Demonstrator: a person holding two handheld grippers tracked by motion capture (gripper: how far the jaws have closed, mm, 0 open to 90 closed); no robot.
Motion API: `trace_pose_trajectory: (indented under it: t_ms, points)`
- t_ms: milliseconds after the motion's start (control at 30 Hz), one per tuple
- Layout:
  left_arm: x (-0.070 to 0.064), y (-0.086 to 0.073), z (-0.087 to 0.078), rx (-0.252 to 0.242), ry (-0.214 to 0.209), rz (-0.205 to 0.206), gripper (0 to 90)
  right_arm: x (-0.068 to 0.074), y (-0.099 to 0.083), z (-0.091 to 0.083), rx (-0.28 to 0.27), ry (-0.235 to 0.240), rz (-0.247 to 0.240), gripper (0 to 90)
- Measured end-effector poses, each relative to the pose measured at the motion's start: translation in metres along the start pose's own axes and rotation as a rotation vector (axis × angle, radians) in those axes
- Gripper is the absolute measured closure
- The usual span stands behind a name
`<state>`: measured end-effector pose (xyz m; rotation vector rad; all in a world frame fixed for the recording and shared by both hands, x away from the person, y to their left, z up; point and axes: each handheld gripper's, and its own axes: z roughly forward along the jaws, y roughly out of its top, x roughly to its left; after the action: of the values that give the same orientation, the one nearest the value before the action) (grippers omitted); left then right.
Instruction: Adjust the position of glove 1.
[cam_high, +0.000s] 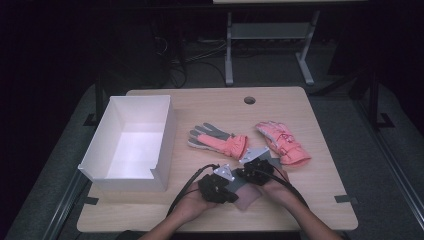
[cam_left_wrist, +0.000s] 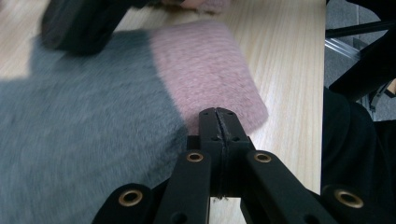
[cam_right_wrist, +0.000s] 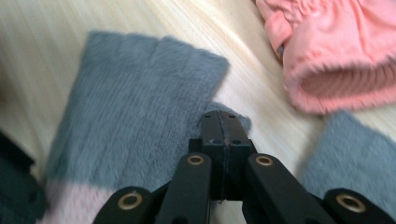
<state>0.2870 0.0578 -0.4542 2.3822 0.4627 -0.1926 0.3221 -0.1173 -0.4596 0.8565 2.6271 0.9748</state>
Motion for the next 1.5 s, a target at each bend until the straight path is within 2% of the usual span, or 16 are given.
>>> trace_pose_trajectory:
  t_ms: [167, 233, 333, 367, 400, 467, 500, 567, 667, 833, 1033, 1067, 1167, 1233, 1267, 1500]
  points:
    - [0.001, -0.001, -0.004, -0.008, 0.01, 0.017, 89.6, -0.001, 0.002, -0.001, -0.015, 0.008, 0.011, 90.0]
    - [0.005, -0.004, -0.014, -0.039, 0.033, 0.011, 88.1, -0.005, 0.001, -0.01, -0.043, 0.018, 0.033, 86.2]
    - [0.007, -0.007, -0.021, -0.068, 0.049, -0.005, 83.4, -0.007, 0.0, -0.016, -0.045, 0.018, 0.047, 83.0]
    - [0.008, -0.009, -0.026, -0.078, 0.059, -0.014, 80.2, -0.01, -0.003, -0.022, -0.058, 0.01, 0.069, 77.6]
    - [0.011, -0.015, -0.033, -0.093, 0.08, -0.03, 77.8, -0.011, -0.004, -0.026, -0.059, 0.004, 0.077, 75.5]
    - [0.012, -0.018, -0.037, -0.1, 0.09, -0.037, 74.1, -0.013, -0.006, -0.029, -0.062, 0.001, 0.088, 73.7]
    - [0.014, -0.024, -0.044, -0.104, 0.106, -0.054, 69.6, -0.015, -0.009, -0.035, -0.068, -0.008, 0.112, 69.1]
    - [0.015, -0.027, -0.048, -0.109, 0.122, -0.062, 66.5, -0.017, -0.011, -0.039, -0.073, -0.012, 0.121, 65.6]
    - [0.015, -0.033, -0.055, -0.118, 0.154, -0.064, 54.9, -0.019, -0.02, -0.049, -0.074, -0.045, 0.154, 58.1]
    - [0.014, -0.047, -0.06, -0.103, 0.2, -0.059, 36.8, -0.023, -0.039, -0.068, -0.066, -0.076, 0.208, 58.7]
    - [0.014, -0.063, -0.063, -0.101, 0.202, -0.081, 32.1, -0.03, -0.064, -0.083, -0.042, -0.135, 0.292, 61.5]
    - [0.016, -0.063, -0.063, -0.088, 0.203, -0.069, 31.4, -0.03, -0.065, -0.084, -0.043, -0.142, 0.295, 61.6]
    - [0.017, -0.062, -0.061, -0.107, 0.215, -0.076, 28.5, -0.035, -0.063, -0.082, -0.062, -0.148, 0.31, 63.0]
    - [0.018, -0.063, -0.061, -0.089, 0.227, -0.056, 26.7, -0.037, -0.06, -0.078, -0.067, -0.142, 0.32, 63.9]
    - [0.017, -0.064, -0.06, -0.101, 0.23, -0.071, 26.2, -0.038, -0.058, -0.076, -0.064, -0.148, 0.327, 64.6]
    - [0.018, -0.063, -0.06, -0.087, 0.232, -0.055, 25.2, -0.041, -0.056, -0.059, -0.021, -0.137, 0.352, 66.2]
